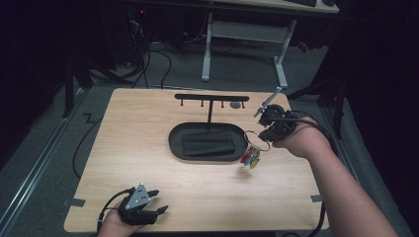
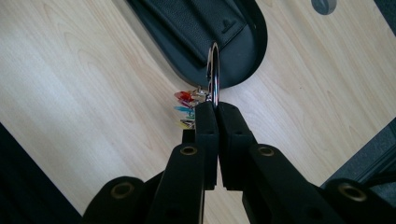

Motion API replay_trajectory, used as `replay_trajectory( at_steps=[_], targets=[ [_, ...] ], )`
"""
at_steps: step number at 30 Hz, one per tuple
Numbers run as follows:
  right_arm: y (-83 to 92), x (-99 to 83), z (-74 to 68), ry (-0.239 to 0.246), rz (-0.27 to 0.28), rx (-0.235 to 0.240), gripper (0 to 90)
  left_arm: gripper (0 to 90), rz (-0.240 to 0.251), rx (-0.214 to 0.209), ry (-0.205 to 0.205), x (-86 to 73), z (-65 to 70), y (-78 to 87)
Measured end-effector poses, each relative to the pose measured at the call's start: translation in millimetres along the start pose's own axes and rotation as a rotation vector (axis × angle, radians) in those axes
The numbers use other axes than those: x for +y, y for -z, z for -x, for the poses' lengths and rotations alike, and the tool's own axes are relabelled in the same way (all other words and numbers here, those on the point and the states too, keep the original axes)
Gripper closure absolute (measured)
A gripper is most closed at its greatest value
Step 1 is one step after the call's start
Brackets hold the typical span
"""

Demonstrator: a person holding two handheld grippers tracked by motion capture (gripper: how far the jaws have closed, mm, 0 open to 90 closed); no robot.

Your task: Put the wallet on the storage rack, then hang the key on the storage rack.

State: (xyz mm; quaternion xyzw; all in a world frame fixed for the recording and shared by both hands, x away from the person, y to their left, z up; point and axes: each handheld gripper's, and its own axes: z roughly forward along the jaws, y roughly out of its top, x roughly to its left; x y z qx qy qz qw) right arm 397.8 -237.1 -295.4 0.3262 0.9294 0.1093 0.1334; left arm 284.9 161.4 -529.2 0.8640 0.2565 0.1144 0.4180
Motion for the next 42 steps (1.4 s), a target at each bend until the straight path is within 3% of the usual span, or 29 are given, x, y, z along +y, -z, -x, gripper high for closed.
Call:
replay_trajectory(
  at_steps=[6, 17, 32, 40, 42],
  targets=[
    [-1.5, 10.2, 9.9, 0.002, 0.01, -0.006, 88.1, 37.9, -0.014, 0.0, 0.002, -1.3, 1.0, -1.9],
    [-12.3, 30.9, 40.5, -0.046, 0.05, -0.001, 88.2, 37.9, -0.012, -0.004, 0.008, -2.5, 0.1, 1.5],
    [-25.0, 39.9, 50.0, -0.067, 0.066, 0.0, 88.1, 37.9, -0.024, 0.001, -0.012, -2.9, 3.0, 1.7],
    [-30.5, 51.6, 59.2, -0.069, 0.082, -0.006, 88.1, 37.9, -0.033, 0.0, -0.014, -3.6, 3.2, 0.5],
    [-34.7, 55.7, 65.1, -0.09, 0.082, -0.009, 88.1, 37.9, -0.03, 0.0, -0.011, -3.5, 2.5, 0.5]
  ],
)
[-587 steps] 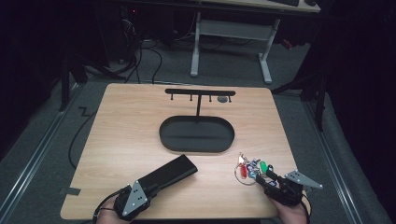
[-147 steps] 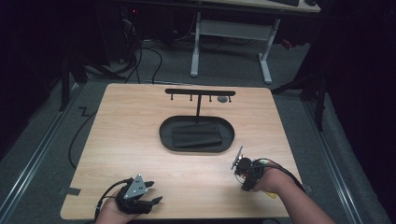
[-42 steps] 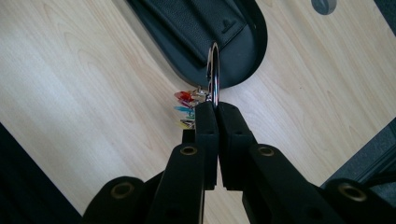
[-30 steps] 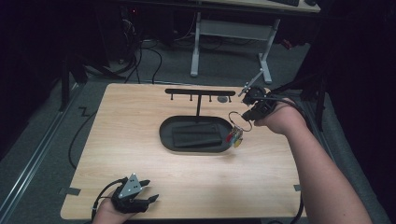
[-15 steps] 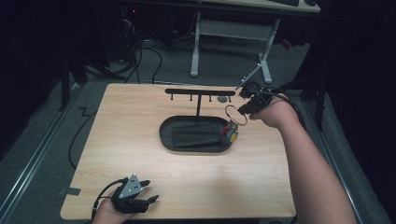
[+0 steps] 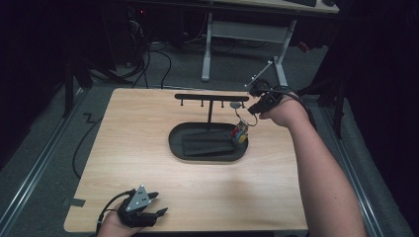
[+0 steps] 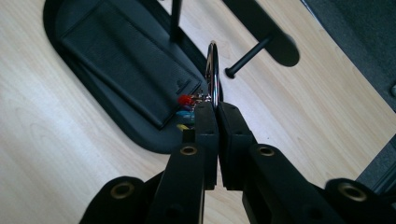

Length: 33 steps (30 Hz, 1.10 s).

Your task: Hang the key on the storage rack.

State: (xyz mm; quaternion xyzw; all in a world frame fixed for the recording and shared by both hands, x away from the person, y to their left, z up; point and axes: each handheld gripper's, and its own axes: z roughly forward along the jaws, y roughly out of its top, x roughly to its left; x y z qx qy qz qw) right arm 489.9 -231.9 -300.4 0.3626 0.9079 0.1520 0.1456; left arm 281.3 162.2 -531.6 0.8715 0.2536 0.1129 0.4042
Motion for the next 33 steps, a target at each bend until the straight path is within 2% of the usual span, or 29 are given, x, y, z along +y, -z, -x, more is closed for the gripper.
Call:
replay_trajectory(
  at_steps=[6, 8, 15, 16, 17, 18, 19, 23, 26, 27, 28, 29, 33],
  targets=[
    [-7.5, 5.5, 8.2, -0.017, 0.01, 0.008, 88.1, 37.9, -0.006, -0.002, -0.004, -0.1, -1.0, -1.0],
    [-11.4, 7.0, 12.3, -0.042, 0.015, 0.012, 88.1, 37.9, -0.004, -0.005, -0.003, -0.2, -1.3, -0.9],
    [-17.6, 6.5, 19.6, -0.052, 0.019, 0.019, 87.9, 37.9, -0.007, -0.007, -0.004, -0.3, -2.3, -0.8],
    [-17.7, 6.1, 19.0, -0.075, 0.012, 0.021, 87.9, 37.9, -0.007, -0.008, -0.004, -0.2, -2.3, -0.8],
    [-19.1, 5.9, 20.6, -0.063, 0.017, 0.026, 87.9, 37.9, -0.007, -0.009, -0.006, -0.1, -2.3, -0.9],
    [-20.2, 5.2, 19.4, -0.096, 0.008, 0.031, 87.9, 37.9, -0.008, -0.01, -0.005, 0.0, -2.3, -1.0],
    [-21.6, 5.3, 21.1, -0.082, 0.01, 0.032, 87.9, 38.0, -0.008, -0.01, -0.005, 0.1, -2.3, -1.1],
    [-25.2, 5.6, 21.9, -0.086, -0.004, 0.028, 87.5, 37.9, -0.004, -0.007, -0.011, 0.5, -1.1, -1.3],
    [-24.9, 5.1, 21.7, -0.086, 0.001, 0.026, 87.2, 37.9, -0.01, -0.009, -0.012, 0.6, -1.3, -1.1],
    [-22.9, 4.4, 19.7, -0.106, 0.007, 0.013, 83.3, 38.0, -0.009, -0.009, -0.011, 0.6, -1.4, -1.2],
    [-22.9, 4.4, 19.7, -0.106, 0.007, 0.013, 83.3, 38.0, -0.008, -0.008, -0.011, 0.6, -1.6, -1.2],
    [-18.2, 3.6, 19.6, -0.1, 0.036, 0.006, 82.1, 38.0, -0.007, -0.01, -0.011, 0.7, -1.6, -1.2],
    [-11.7, 1.2, 14.0, -0.103, 0.035, -0.011, 76.9, 38.0, -0.003, -0.009, -0.01, 1.0, -1.2, -2.0]
  ],
)
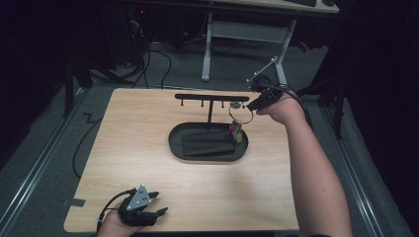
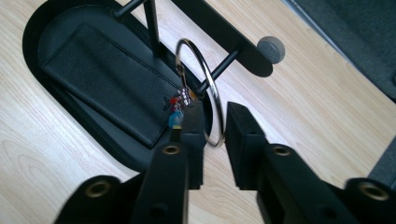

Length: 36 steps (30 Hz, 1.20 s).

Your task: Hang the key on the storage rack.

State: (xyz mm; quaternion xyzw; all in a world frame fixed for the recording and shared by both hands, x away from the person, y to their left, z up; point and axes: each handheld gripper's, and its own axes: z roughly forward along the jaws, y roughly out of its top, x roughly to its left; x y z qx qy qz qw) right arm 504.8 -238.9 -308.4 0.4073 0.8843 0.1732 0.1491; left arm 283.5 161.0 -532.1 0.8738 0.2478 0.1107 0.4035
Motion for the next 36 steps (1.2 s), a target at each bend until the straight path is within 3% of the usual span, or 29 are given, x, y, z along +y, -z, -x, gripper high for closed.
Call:
replay_trajectory(
  at_steps=[6, 7, 8, 10, 13, 17, 19, 20, 21, 22, 26, 30, 36],
  targets=[
    [12.4, -14.4, -11.9, 0.004, 0.043, -0.036, 64.4, 38.0, -0.001, 0.001, -0.009, 1.7, 2.3, -1.1],
    [12.6, -17.8, -14.2, -0.019, 0.055, -0.035, 61.8, 38.0, -0.001, 0.0, -0.01, 2.2, 2.6, -1.5],
    [10.3, -24.9, -19.1, -0.023, 0.07, -0.043, 56.5, 38.0, -0.003, -0.002, -0.011, 2.7, 2.7, -1.8],
    [8.9, -28.6, -22.3, -0.031, 0.075, -0.042, 54.7, 38.0, -0.005, -0.002, -0.014, 3.8, 3.5, -2.9],
    [5.9, -43.3, -30.8, -0.065, 0.13, -0.043, 45.9, 38.0, -0.006, -0.001, -0.021, 4.8, 4.9, -4.1],
    [0.7, -57.9, -37.0, -0.053, 0.159, -0.06, 37.0, 38.0, -0.007, -0.003, -0.028, 5.1, 6.9, -5.1],
    [-1.6, -64.7, -38.7, -0.041, 0.174, -0.076, 35.3, 38.0, -0.005, -0.003, -0.028, 5.1, 6.7, -5.2],
    [-4.1, -74.0, -39.9, -0.088, 0.2, -0.067, 33.8, 38.0, -0.003, -0.002, -0.027, 5.0, 6.5, -5.2],
    [-4.1, -74.0, -39.9, -0.088, 0.2, -0.067, 33.8, 38.0, -0.001, -0.002, -0.024, 4.8, 6.2, -5.4],
    [-7.3, -84.2, -41.0, -0.116, 0.239, -0.057, 34.7, 38.0, -0.003, -0.001, -0.022, 4.6, 5.9, -5.2],
    [-12.1, -95.1, -44.7, -0.137, 0.264, -0.064, 33.5, 37.9, -0.005, 0.0, -0.02, 3.8, 5.9, -4.8],
    [-21.6, -116.6, -54.5, -0.167, 0.313, -0.069, 25.0, 37.9, -0.002, 0.002, -0.017, 3.3, 5.8, -4.4],
    [-30.2, -143.3, -73.9, -0.161, 0.327, -0.105, 20.7, 37.6, 0.008, -0.006, -0.02, 3.5, 5.9, -4.2]
  ],
)
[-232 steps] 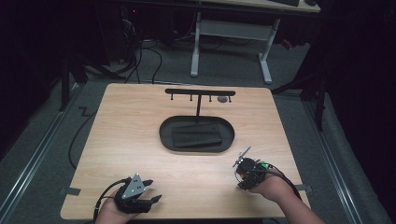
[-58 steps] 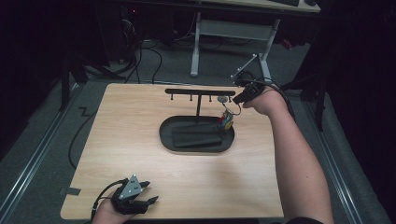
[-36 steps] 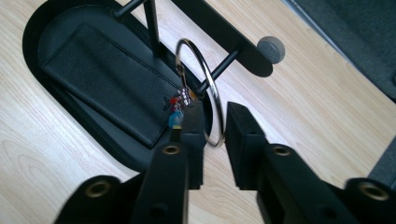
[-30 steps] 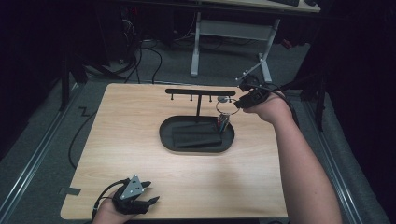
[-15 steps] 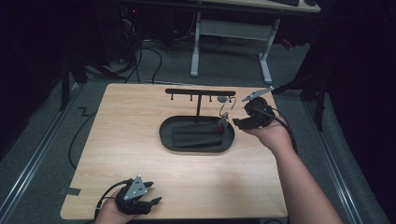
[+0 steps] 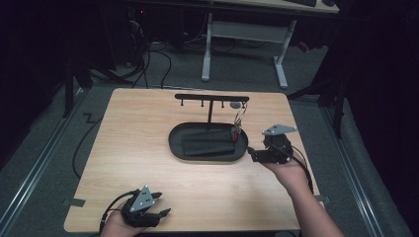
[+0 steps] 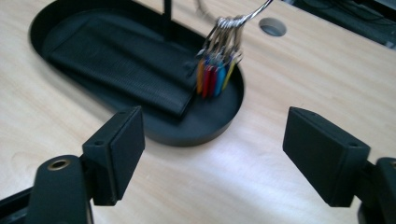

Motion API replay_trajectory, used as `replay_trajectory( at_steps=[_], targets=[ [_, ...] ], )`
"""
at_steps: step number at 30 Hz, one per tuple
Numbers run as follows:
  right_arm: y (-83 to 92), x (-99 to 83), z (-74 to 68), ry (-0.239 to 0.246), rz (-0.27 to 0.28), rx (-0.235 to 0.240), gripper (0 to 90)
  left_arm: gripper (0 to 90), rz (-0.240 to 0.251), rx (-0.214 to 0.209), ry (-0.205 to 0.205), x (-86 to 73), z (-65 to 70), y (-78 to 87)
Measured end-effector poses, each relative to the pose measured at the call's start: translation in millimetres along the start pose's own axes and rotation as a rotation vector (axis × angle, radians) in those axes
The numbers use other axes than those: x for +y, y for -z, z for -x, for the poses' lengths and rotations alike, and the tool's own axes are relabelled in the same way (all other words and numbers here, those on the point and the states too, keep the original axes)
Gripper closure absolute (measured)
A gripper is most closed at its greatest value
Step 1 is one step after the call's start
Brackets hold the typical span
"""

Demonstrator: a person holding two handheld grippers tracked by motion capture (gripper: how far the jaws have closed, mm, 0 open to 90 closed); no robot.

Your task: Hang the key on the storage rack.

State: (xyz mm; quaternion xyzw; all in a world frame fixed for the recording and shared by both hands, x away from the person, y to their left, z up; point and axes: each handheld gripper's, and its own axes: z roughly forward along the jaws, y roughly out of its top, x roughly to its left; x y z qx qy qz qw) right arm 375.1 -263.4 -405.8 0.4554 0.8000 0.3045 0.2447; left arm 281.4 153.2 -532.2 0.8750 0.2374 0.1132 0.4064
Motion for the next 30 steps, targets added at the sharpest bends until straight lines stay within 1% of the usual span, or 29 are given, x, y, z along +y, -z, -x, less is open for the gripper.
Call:
replay_trajectory(
  at_steps=[2, 3, 4, 5, 7, 8, 9, 11, 12, 13, 14, 15, 16, 17, 18, 19, 20, 21, 22, 23, 24, 25, 26, 30],
  targets=[
    [2.0, -18.7, -4.9, -0.018, 0.033, 0.028, 20.8, 37.6, 0.003, 0.001, 0.003, 0.3, -0.1, -0.4],
    [2.1, -24.7, -6.2, -0.029, 0.04, 0.044, 20.7, 37.6, 0.004, 0.003, 0.004, 0.5, -0.1, -0.7],
    [2.1, -35.3, -8.3, -0.045, 0.051, 0.058, 20.5, 37.6, 0.005, 0.005, 0.006, 0.6, 0.0, -0.8],
    [1.9, -43.9, -9.4, -0.052, 0.065, 0.065, 20.3, 37.6, 0.006, 0.006, 0.007, 0.6, 0.2, -0.8],
    [1.5, -59.3, -11.8, -0.081, 0.09, 0.077, 19.0, 37.6, 0.009, 0.006, 0.008, 0.7, 0.7, -0.6],
    [0.6, -76.9, -14.0, -0.109, 0.114, 0.08, 17.8, 37.5, 0.011, 0.008, 0.008, 0.6, 0.7, -0.5],
    [0.6, -76.9, -14.0, -0.109, 0.114, 0.08, 17.8, 37.5, 0.013, 0.01, 0.009, 0.6, 0.6, -0.5],
    [-1.4, -96.1, -16.7, -0.135, 0.132, 0.076, 17.1, 37.5, 0.018, 0.014, 0.012, 0.6, -0.2, -0.3],
    [-2.4, -102.2, -18.0, -0.141, 0.136, 0.073, 16.9, 37.5, 0.021, 0.009, 0.022, 0.7, -0.8, 0.0],
    [-4.6, -111.0, -19.6, -0.146, 0.129, 0.078, 16.3, 37.4, 0.026, 0.004, 0.029, 0.8, -1.1, 0.5],
    [-5.8, -115.6, -20.8, -0.149, 0.122, 0.081, 15.9, 37.4, 0.041, -0.007, 0.04, 1.1, -0.9, 1.3],
    [-7.3, -123.5, -23.3, -0.157, 0.116, 0.086, 15.5, 37.3, 0.048, -0.011, 0.044, 1.4, -0.6, 1.9],
    [-7.7, -128.4, -25.3, -0.155, 0.116, 0.082, 15.5, 37.2, 0.053, -0.014, 0.045, 1.9, 0.0, 2.6],
    [-0.6, -145.9, -36.0, -0.15, 0.163, 0.037, 16.6, 36.8, 0.058, -0.014, 0.051, 2.5, 1.6, 3.3],
    [-0.6, -145.9, -36.0, -0.15, 0.163, 0.037, 16.6, 36.7, 0.058, -0.014, 0.051, 2.5, 1.6, 3.3],
    [12.5, -149.6, -41.3, -0.153, 0.203, 0.049, 16.7, 36.6, 0.062, -0.015, 0.053, 2.6, 2.4, 3.5],
    [20.1, -150.1, -42.8, -0.15, 0.234, 0.043, 16.9, 36.6, 0.062, -0.018, 0.052, 2.4, 4.2, 3.9],
    [20.1, -150.1, -42.8, -0.15, 0.234, 0.043, 16.9, 36.6, 0.062, -0.018, 0.052, 2.4, 4.2, 3.9],
    [25.4, -157.2, -42.9, -0.169, 0.268, 0.038, 17.4, 36.6, 0.06, -0.016, 0.047, 2.1, 5.2, 3.4],
    [25.4, -157.2, -42.9, -0.169, 0.268, 0.038, 17.4, 36.6, 0.057, -0.015, 0.045, 2.1, 5.5, 3.0],
    [23.8, -158.9, -42.2, -0.18, 0.253, 0.052, 17.3, 36.6, 0.055, -0.015, 0.046, 2.3, 5.2, 2.5],
    [20.8, -160.5, -41.1, -0.18, 0.234, 0.058, 17.3, 36.5, 0.057, -0.013, 0.051, 2.7, 4.7, 1.8],
    [17.7, -161.5, -39.7, -0.171, 0.216, 0.05, 17.3, 36.5, 0.056, -0.007, 0.054, 3.1, 4.4, 1.7],
    [13.0, -161.9, -36.6, -0.198, 0.207, 0.057, 17.4, 36.4, 0.06, 0.003, 0.056, 2.4, 3.8, 3.1]
  ],
)
